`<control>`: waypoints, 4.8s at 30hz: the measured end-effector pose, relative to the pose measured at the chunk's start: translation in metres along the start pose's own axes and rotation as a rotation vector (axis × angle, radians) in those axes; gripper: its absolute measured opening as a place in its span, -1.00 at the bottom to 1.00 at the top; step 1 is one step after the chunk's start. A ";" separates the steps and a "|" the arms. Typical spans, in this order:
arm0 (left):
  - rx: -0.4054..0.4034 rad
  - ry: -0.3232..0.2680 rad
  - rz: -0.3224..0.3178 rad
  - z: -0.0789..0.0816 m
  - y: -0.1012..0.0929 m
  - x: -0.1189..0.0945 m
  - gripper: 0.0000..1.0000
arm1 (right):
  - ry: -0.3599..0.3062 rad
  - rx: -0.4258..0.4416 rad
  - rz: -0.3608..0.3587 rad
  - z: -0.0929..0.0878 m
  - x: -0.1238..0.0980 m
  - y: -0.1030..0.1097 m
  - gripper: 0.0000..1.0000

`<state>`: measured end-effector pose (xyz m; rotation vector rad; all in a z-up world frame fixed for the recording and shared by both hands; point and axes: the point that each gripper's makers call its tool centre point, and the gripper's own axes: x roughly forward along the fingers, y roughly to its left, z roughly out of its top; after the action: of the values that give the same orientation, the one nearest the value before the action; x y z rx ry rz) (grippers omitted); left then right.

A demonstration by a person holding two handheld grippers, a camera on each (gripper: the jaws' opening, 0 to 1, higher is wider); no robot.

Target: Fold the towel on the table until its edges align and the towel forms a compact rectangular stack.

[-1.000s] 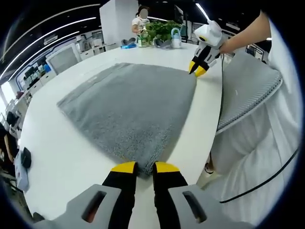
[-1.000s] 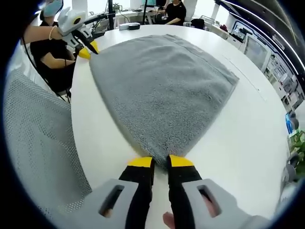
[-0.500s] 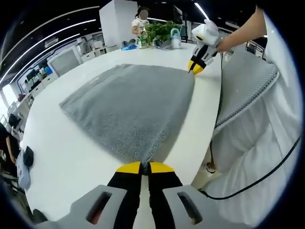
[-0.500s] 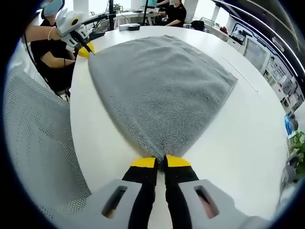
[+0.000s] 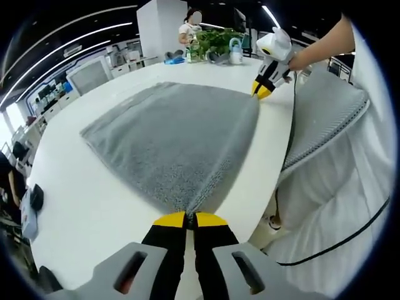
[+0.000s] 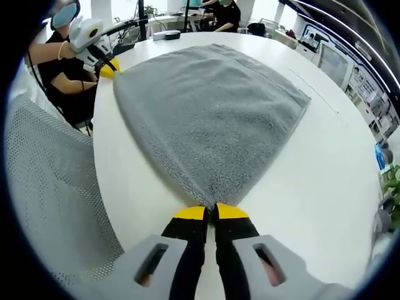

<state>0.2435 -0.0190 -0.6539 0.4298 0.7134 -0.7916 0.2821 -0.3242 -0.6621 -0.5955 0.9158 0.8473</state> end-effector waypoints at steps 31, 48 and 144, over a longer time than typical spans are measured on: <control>-0.008 0.087 0.016 -0.002 -0.007 -0.002 -0.93 | 0.026 0.086 -0.025 -0.004 -0.004 0.006 -0.99; -0.108 0.032 0.056 0.024 0.002 -0.025 -0.94 | -0.033 0.149 -0.033 0.015 -0.029 0.001 -1.00; -0.139 -0.136 0.243 0.151 0.101 -0.111 -0.94 | -0.285 0.099 -0.207 0.150 -0.133 -0.059 -1.00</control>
<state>0.3284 0.0103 -0.4612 0.3262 0.5730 -0.5330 0.3515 -0.2926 -0.4675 -0.4607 0.6211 0.6753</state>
